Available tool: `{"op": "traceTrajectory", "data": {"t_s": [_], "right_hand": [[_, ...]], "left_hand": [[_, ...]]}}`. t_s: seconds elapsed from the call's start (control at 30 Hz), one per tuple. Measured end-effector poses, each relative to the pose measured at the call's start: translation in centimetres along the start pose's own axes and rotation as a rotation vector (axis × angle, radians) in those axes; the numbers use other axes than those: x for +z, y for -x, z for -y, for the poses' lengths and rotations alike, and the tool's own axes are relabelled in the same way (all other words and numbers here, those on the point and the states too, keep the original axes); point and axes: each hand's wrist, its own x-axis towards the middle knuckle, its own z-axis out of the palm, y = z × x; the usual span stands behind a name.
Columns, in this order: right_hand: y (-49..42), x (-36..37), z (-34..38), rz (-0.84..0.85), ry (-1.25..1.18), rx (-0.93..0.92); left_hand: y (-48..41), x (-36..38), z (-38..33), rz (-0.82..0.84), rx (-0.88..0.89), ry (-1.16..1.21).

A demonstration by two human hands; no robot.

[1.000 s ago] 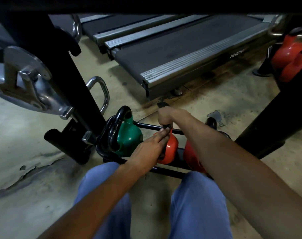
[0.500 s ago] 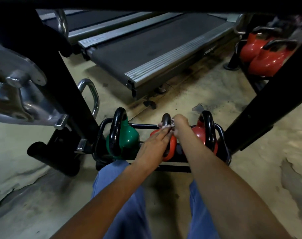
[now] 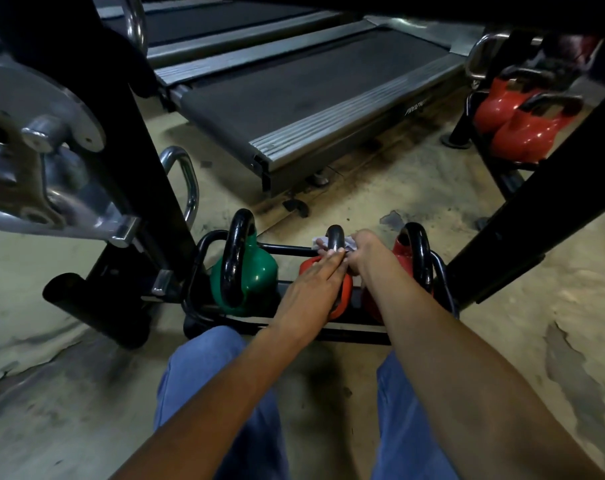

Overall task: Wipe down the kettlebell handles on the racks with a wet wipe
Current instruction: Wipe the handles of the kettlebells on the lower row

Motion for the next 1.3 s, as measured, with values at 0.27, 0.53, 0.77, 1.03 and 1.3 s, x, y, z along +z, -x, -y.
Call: {"op": "traceTrajectory", "data": {"t_s": [0.27, 0.53, 0.77, 1.03, 1.3], "right_hand": [[0.2, -0.6, -1.6, -0.318, 0.432, -0.496], [2.0, -1.0, -1.7, 0.207, -0.057, -0.043], [2.5, -0.9, -3.7, -0.191, 0.936, -1.06], [1.3, 3.9, 3.7, 0.235, 2.241, -0.753], [2.3, 0.1, 2.9, 0.259, 2.066, -1.126]], "left_hand": [[2.7, 2.5, 1.2, -0.079, 0.045, 0.022], [2.2, 2.9, 1.8, -0.087, 0.05, 0.02], [2.4, 2.8, 2.2, -0.076, 0.075, 0.056], [2.7, 2.5, 2.0, -0.111, 0.08, 0.046], [3.0, 3.2, 2.6, -0.109, 0.146, -0.004]]}}
